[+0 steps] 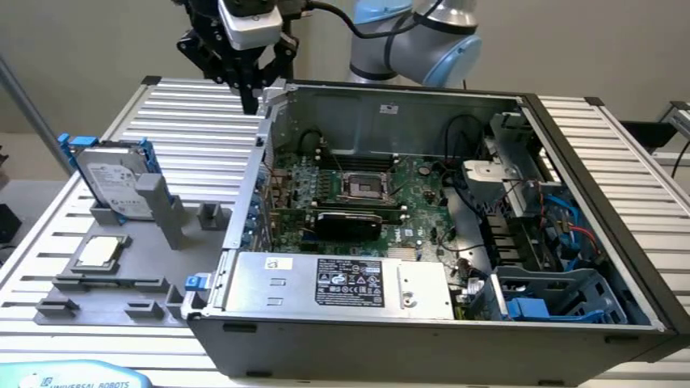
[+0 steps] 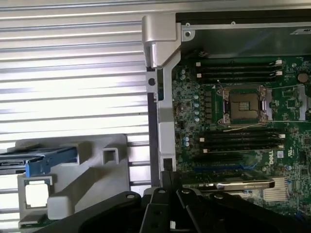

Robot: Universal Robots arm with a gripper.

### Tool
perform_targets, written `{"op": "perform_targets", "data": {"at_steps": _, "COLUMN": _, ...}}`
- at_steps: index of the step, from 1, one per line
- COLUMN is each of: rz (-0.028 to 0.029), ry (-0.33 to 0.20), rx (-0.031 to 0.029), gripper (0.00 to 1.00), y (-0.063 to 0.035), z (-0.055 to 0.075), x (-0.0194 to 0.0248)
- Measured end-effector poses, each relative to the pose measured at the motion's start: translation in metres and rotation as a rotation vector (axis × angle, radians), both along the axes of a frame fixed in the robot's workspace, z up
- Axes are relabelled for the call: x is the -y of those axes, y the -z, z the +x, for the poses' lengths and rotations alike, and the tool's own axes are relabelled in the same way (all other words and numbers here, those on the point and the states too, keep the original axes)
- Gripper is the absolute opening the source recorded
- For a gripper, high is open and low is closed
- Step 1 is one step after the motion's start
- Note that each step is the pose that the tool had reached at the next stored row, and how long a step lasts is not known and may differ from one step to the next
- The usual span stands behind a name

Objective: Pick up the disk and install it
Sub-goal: 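Reach for the disk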

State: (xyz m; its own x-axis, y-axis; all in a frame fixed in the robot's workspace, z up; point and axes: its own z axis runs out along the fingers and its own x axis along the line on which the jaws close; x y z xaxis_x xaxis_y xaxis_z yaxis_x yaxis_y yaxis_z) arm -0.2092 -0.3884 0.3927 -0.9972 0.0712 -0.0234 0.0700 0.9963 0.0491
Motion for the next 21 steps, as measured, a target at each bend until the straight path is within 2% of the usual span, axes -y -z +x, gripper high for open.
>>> {"op": "perform_targets", "data": {"at_steps": 11, "rz": -0.0001, "ry": 0.000, "rx": -0.0001, "gripper": 0.11, "y": 0.0003, "z": -0.050, "x": -0.0108}}
{"op": "perform_targets", "data": {"at_steps": 21, "rz": 0.0000, "ry": 0.000, "rx": -0.0001, "gripper": 0.11, "y": 0.0036, "z": -0.095, "x": -0.0125}}
